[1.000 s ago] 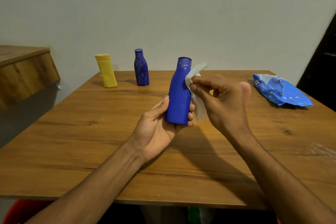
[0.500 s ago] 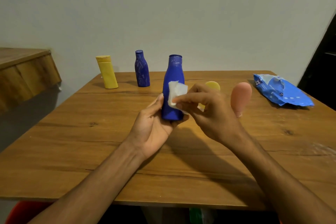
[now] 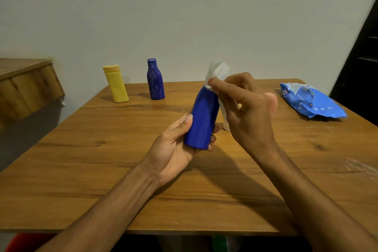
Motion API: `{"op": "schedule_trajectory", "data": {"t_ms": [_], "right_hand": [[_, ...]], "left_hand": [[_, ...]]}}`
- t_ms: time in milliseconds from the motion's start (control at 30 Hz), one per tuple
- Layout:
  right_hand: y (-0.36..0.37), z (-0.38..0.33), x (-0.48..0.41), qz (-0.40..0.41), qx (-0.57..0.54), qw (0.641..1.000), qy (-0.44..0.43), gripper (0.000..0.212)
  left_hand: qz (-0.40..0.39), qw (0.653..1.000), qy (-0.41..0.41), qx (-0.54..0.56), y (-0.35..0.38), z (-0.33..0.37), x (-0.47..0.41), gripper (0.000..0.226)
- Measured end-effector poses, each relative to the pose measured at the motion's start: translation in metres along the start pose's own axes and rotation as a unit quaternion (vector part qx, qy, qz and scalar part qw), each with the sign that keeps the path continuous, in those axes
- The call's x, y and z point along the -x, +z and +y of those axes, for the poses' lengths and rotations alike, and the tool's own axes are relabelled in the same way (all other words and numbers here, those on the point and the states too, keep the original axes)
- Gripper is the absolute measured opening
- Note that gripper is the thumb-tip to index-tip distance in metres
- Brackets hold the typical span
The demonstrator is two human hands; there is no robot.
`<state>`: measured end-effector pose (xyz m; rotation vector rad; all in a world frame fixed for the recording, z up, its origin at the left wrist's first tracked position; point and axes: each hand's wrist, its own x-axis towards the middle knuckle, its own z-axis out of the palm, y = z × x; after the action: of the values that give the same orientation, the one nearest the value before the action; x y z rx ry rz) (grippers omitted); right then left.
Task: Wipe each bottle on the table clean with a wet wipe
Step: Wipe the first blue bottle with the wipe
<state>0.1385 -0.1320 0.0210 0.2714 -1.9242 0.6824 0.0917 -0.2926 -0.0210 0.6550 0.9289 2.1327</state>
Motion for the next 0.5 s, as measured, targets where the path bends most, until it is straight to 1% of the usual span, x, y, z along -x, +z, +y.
{"op": "schedule_trajectory", "data": {"t_ms": [133, 267, 300, 400, 500], "right_hand": [[-0.0004, 0.0004, -0.0020, 0.007, 0.077, 0.997, -0.023, 0.026], [0.0004, -0.0005, 0.0013, -0.065, 0.101, 0.990, -0.071, 0.027], [0.0000, 0.0005, 0.0007, -0.059, 0.106, 0.990, -0.066, 0.027], [-0.0017, 0.0036, -0.0023, -0.002, 0.114, 0.993, -0.037, 0.027], [0.0008, 0.0023, 0.0015, 0.014, 0.088, 0.996, -0.026, 0.032]], "left_hand": [[-0.001, 1.000, 0.005, -0.014, 0.0015, -0.0012, -0.0005, 0.043], [0.009, 1.000, 0.016, -0.022, 0.0006, -0.0009, 0.0004, 0.043], [0.006, 1.000, 0.014, -0.021, 0.0006, -0.0009, 0.0010, 0.043], [-0.008, 1.000, 0.001, -0.013, 0.0018, -0.0013, 0.0012, 0.038], [-0.013, 1.000, -0.009, 0.008, 0.0024, -0.0013, 0.0004, 0.039]]}}
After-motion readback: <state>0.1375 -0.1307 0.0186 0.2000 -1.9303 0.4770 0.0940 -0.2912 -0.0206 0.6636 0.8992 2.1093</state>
